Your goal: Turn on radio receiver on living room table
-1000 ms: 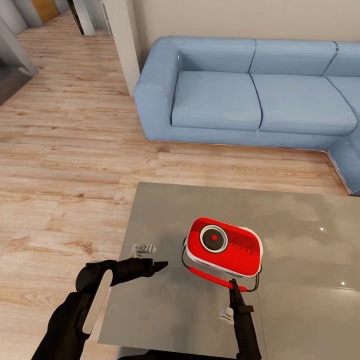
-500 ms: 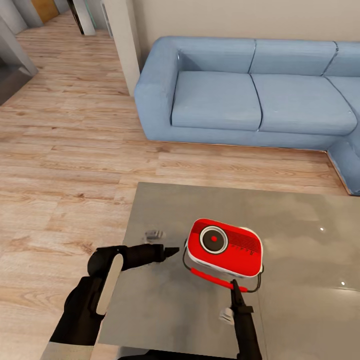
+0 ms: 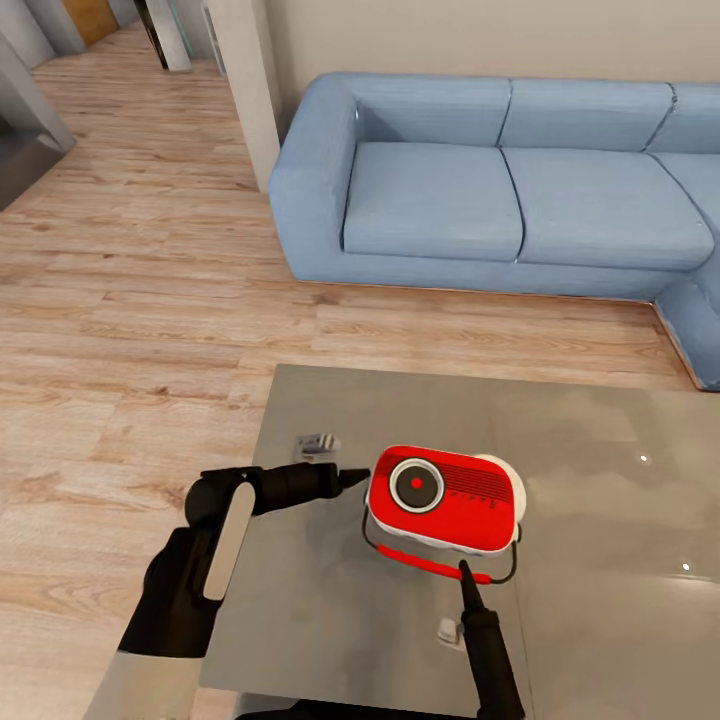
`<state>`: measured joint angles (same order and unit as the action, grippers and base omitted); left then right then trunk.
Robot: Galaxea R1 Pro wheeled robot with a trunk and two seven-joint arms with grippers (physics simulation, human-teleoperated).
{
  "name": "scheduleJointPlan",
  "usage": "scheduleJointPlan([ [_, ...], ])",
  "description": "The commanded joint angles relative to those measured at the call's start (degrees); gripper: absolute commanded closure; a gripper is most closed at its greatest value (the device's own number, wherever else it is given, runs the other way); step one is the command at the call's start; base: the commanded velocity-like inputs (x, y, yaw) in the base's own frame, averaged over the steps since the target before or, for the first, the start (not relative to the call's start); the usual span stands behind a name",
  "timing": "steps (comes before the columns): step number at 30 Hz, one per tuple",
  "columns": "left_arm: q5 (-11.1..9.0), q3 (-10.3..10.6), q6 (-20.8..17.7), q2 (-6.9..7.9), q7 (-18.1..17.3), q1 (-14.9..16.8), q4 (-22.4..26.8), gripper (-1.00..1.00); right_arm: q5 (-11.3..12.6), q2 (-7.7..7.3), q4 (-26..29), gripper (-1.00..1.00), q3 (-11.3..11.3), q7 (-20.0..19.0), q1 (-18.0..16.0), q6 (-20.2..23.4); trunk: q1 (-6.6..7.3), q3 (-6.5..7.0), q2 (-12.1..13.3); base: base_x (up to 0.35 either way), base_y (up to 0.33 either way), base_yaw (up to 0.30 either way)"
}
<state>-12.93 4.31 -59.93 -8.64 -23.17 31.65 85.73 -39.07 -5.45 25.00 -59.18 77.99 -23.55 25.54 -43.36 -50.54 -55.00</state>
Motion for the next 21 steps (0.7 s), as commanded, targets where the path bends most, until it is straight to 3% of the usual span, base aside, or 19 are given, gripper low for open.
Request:
scheduleJointPlan([
  [1,-0.11,0.00,0.00,-0.05,0.01,0.18,-0.01,-1.00,-0.23,-0.04,0.05,1.00,-0.07,-0.12,-0.01,0.10,0.00,0.00,0.00,0.000,0.000,0.000],
  [18,-0.74,0.27,-0.01,-1.03,0.07,1.35,-0.43,-1.00,-0.40,-0.16,0.15,1.00,-0.06,-0.78,-0.01,0.28,0.00,0.00,0.00,0.000,0.000,0.000],
  [21,-0.84,1.79,-0.01,-1.10,0.11,1.77,-1.08,-1.00,-0.40,-0.09,0.24,1.00,-0.08,-0.53,-0.01,0.36,0.00,0.00,0.00,0.000,0.000,0.000],
])
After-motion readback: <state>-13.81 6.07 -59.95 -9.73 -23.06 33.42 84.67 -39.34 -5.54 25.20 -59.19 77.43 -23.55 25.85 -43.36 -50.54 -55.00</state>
